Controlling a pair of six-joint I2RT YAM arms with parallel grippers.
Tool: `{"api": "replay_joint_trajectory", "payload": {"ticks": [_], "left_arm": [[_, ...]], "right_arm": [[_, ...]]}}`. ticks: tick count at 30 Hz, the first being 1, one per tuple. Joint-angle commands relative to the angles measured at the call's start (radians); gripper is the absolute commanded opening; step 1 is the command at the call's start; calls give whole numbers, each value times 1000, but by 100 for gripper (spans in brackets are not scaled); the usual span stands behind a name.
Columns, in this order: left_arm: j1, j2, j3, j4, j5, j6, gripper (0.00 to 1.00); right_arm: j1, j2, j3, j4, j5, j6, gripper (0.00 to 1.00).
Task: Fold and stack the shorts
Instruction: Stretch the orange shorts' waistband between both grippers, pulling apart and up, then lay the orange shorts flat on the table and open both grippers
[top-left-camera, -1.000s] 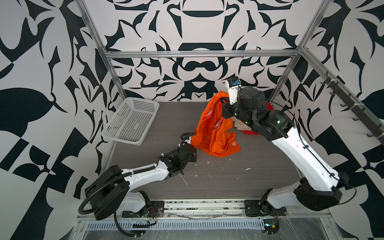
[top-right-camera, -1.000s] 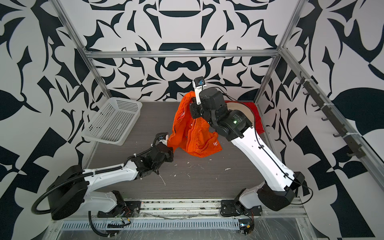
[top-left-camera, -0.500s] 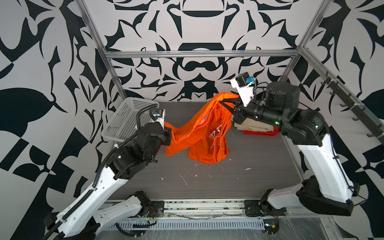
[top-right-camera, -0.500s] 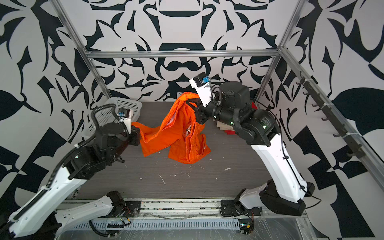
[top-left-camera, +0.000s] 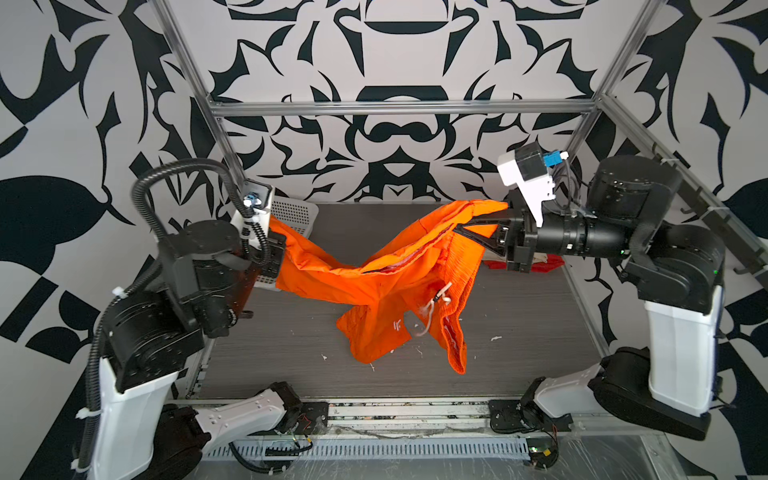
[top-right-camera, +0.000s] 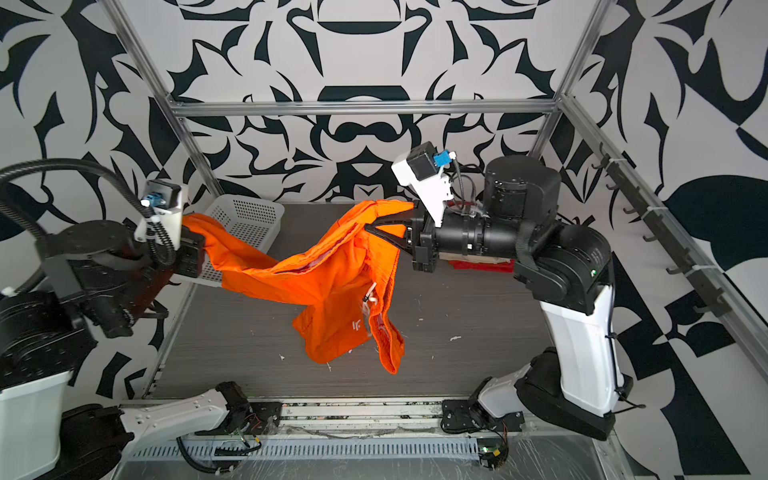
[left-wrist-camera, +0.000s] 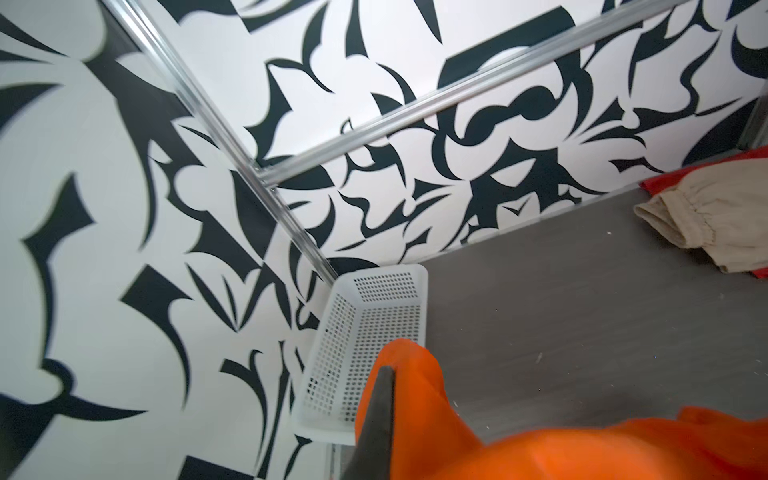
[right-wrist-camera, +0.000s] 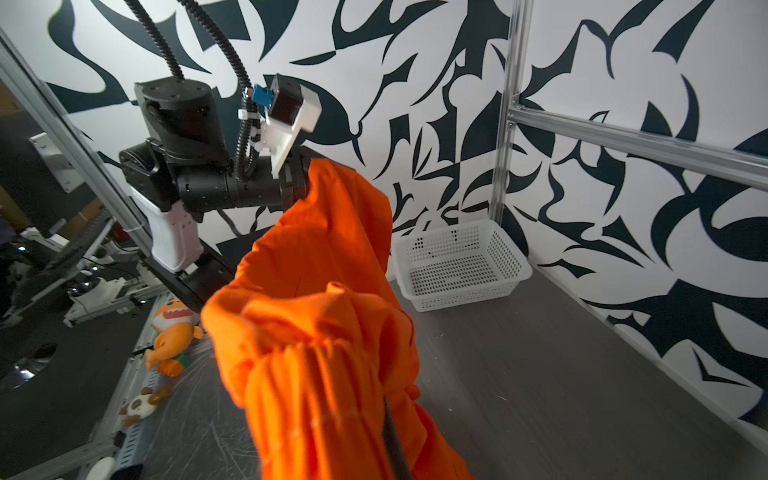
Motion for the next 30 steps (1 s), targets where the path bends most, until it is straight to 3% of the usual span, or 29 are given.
{"api": "replay_joint_trajectory", "payload": {"ticks": [1, 3, 6, 7, 10, 14, 17, 23, 25, 26, 28, 30], "left_arm": [[5, 40, 56, -12, -91, 172, 0], [6, 65, 62, 40, -96, 233, 0], [62, 121, 82, 84, -30, 265, 0], [120, 151, 108, 68, 32, 249, 0], [356, 275, 157, -1, 306, 175, 0], [506, 438, 110, 55, 528, 166, 0], [586, 606, 137, 95, 687, 143, 0], [592, 1014, 366, 112, 792, 139, 0], [589, 1151, 488, 89, 829, 117, 8], [586, 1215, 558, 80, 833, 104, 17], [583, 1306, 665, 61, 826, 81, 54], [578, 1312, 699, 68, 806, 53, 70]], "right_arm": [[-3, -40, -32, 52, 61, 136, 0], [-41, -35, -87, 39, 130, 149, 0], [-258, -1, -195, 121, -131, 282, 0], [-314, -2, -271, 210, -206, 337, 0], [-394, 13, -437, 353, -261, 408, 0], [-501, 101, -599, 448, -326, 429, 0], [-561, 198, -674, 459, -304, 395, 0], [-629, 406, -718, 463, -131, 319, 0], [-633, 480, -691, 461, -65, 301, 12], [-632, 513, -670, 459, -30, 295, 22], [-632, 556, -617, 427, 28, 277, 48], [-633, 558, -558, 365, 98, 243, 67]]}}
